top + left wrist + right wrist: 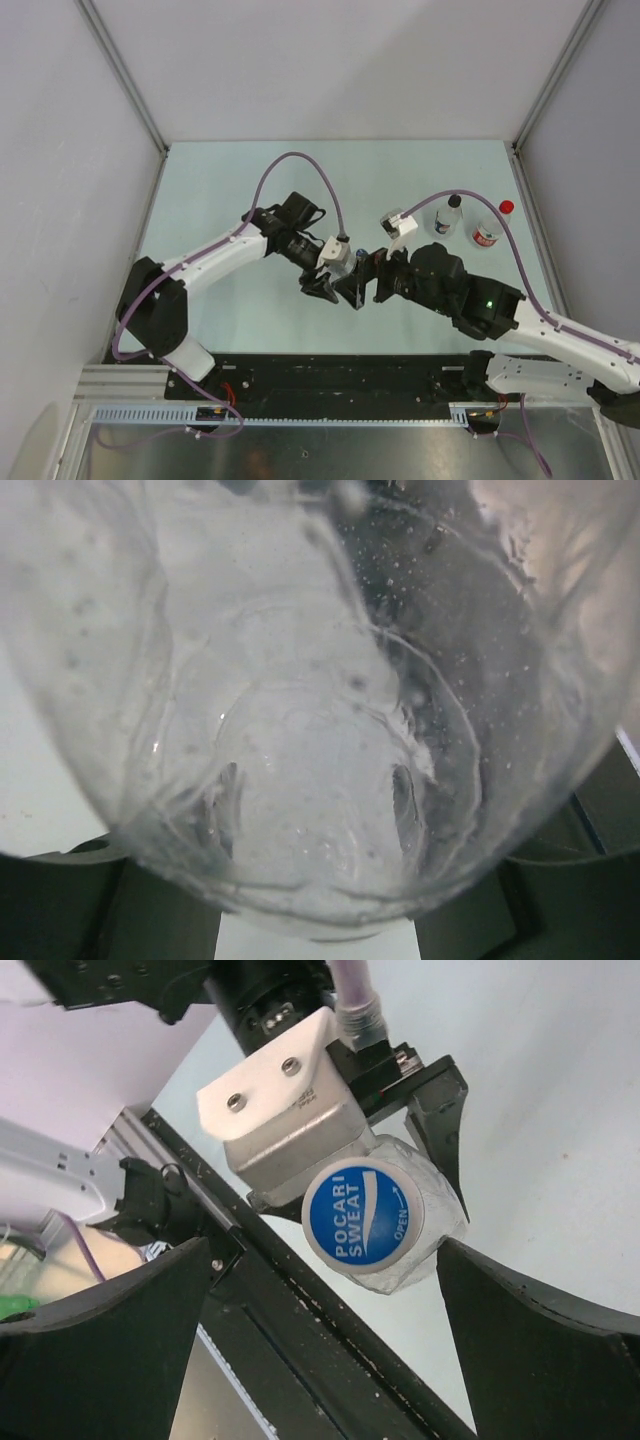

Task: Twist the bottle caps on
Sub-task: Screw the bottle cap onto the plastic bottle.

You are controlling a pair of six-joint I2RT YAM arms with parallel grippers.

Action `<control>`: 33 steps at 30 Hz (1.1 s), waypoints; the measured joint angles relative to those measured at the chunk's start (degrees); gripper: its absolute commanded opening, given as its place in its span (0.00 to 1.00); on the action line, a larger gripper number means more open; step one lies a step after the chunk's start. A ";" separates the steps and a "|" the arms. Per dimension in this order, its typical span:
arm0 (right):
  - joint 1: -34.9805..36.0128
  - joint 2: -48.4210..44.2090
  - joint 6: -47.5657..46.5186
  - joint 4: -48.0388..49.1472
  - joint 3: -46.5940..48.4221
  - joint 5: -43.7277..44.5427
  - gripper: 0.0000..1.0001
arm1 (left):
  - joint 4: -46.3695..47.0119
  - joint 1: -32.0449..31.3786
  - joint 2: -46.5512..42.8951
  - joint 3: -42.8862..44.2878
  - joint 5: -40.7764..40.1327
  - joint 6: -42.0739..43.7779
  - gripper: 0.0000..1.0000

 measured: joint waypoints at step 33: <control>0.42 -6.29 -51.87 -5.70 0.52 -31.93 0.87 | 2.45 -5.95 -9.86 -15.08 7.39 12.94 0.49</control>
